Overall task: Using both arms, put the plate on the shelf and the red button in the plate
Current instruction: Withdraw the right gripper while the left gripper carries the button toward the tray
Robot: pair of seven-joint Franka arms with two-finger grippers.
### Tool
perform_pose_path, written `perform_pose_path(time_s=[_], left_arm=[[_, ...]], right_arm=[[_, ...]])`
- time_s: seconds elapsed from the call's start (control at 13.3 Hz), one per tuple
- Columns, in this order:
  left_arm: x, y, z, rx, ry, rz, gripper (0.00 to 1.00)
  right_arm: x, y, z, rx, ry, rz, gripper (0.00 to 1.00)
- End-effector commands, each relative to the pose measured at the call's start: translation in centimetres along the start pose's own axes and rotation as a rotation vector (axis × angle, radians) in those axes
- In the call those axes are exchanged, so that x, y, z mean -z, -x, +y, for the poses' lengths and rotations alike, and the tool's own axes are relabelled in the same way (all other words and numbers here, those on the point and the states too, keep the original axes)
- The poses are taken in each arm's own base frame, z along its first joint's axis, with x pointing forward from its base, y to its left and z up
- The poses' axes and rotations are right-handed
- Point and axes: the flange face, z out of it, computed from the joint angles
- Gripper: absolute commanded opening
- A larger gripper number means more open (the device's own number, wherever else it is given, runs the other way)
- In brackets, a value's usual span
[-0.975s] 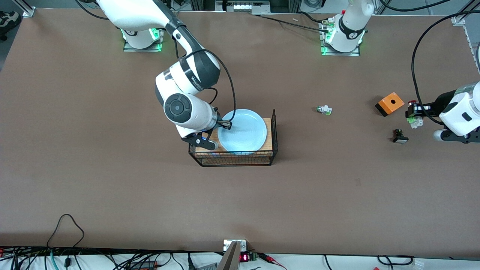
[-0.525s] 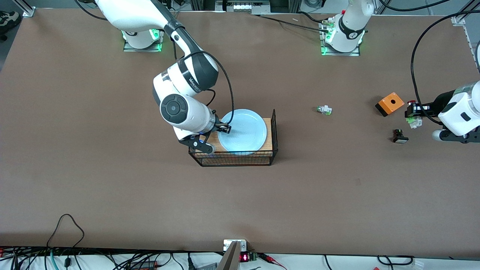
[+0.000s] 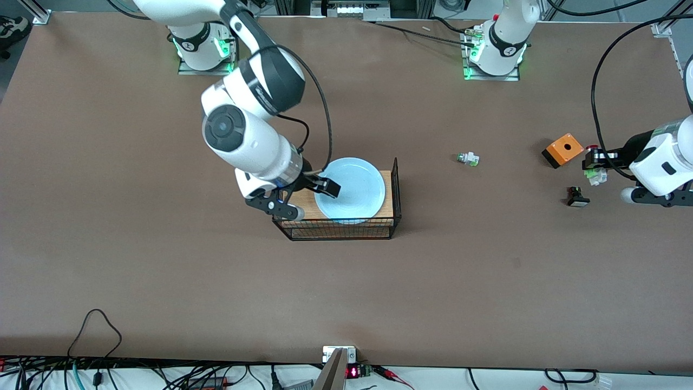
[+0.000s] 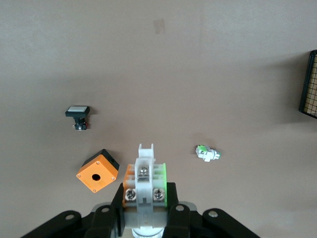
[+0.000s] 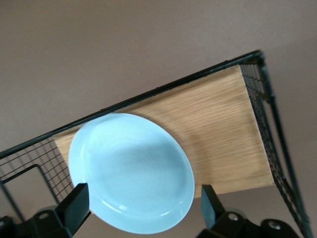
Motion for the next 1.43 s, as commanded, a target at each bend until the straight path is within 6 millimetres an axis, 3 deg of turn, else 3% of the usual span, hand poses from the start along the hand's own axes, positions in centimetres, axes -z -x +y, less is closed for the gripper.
perform_pose_path(time_s=[0.0,0.3,0.38,0.6,0.97,1.12,1.35], left_arm=[[1.0,0.0,1.1,-0.019,0.012,0.004,0.0],[1.5,0.2,5.1,-0.11,0.013,0.014,0.0],[2.0,0.3,7.1,-0.138,0.012,0.024,0.0],[1.7,0.4,11.6,-0.213,0.01,0.026,0.0],[1.2,1.4,18.3,-0.194,0.061,0.012,0.0],[0.2,0.9,20.5,-0.165,0.056,0.022,0.0],[-0.5,2.0,25.2,-0.148,0.035,0.019,0.0]], right_arm=[[3.9,0.1,1.7,0.009,0.033,-0.016,1.0],[8.7,-2.1,5.7,0.093,0.114,0.018,1.0],[9.5,-2.8,7.0,0.133,0.136,0.005,1.0],[12.7,-6.0,11.9,0.224,0.152,-0.021,1.0],[15.3,-11.2,20.9,0.396,0.259,-0.069,1.0],[16.2,-11.7,22.9,0.383,0.283,-0.085,1.0],[19.0,-11.1,24.4,0.401,0.31,-0.077,1.0]])
